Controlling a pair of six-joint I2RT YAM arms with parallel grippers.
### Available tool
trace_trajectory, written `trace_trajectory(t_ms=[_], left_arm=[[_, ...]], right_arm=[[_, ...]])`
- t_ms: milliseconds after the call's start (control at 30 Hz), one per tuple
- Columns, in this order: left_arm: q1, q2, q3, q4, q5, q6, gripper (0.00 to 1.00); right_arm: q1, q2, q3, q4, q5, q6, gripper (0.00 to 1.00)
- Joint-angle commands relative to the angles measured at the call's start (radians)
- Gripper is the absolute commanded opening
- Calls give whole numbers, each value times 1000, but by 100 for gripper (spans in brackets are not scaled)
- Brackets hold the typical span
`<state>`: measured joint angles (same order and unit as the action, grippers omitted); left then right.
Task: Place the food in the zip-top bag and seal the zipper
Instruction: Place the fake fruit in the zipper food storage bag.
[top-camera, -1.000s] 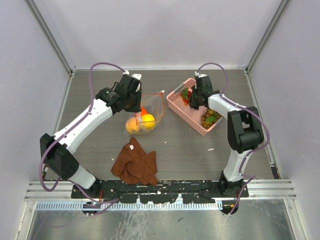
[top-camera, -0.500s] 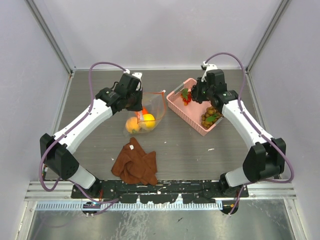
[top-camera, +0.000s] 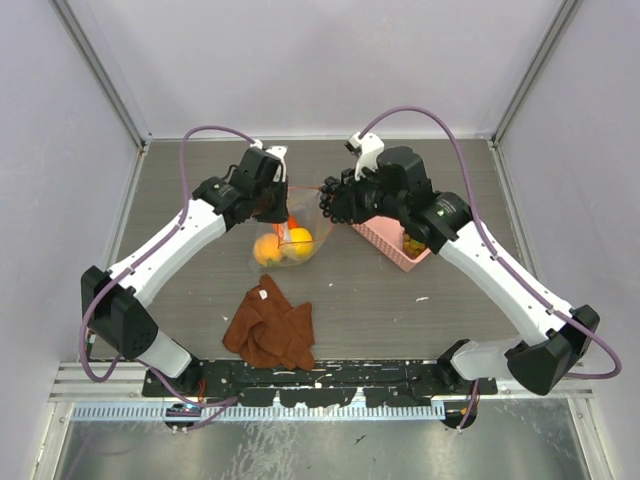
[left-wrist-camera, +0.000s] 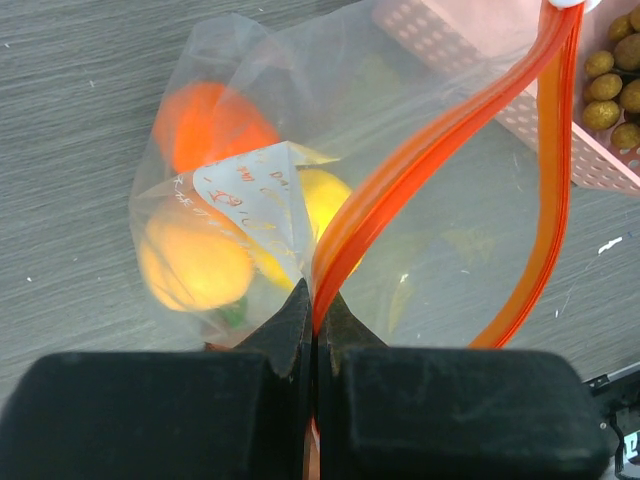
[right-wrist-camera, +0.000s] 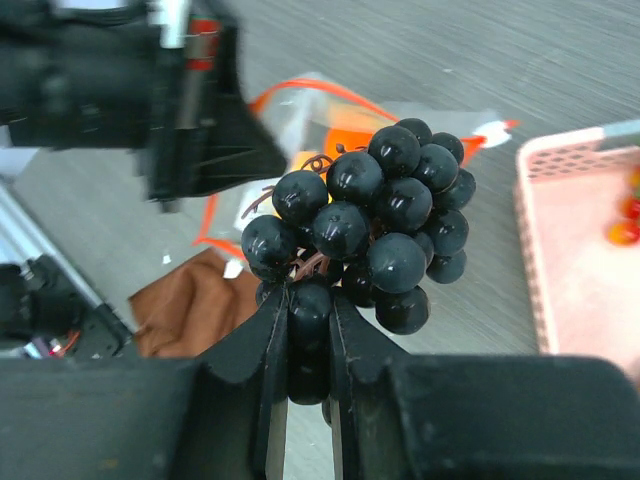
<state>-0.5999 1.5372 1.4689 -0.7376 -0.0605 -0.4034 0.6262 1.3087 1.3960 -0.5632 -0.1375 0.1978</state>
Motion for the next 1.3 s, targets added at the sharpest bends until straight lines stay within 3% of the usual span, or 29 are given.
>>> trace_trajectory(t_ms=[0, 267, 833, 933, 1000, 1167, 1267], left_arm=[[5, -44, -9, 62, 36, 12, 0], [3, -66, -37, 88, 83, 10, 0], [2, -97, -45, 58, 142, 29, 0], [-3, -97, -46, 55, 144, 32, 0], [-3, -102, -47, 52, 141, 26, 0], [-3, -106, -30, 23, 94, 8, 0], [-3, -110, -27, 21, 73, -6, 0]], right_arm=[[53, -38, 50, 23, -122, 24, 1], [73, 42, -42, 150, -225, 48, 1], [73, 295, -2, 236, 43, 80, 10], [73, 319, 1, 282, 86, 109, 18], [72, 320, -7, 315, 104, 131, 32], [72, 295, -16, 330, 123, 128, 53], [72, 249, -41, 335, 137, 110, 58]])
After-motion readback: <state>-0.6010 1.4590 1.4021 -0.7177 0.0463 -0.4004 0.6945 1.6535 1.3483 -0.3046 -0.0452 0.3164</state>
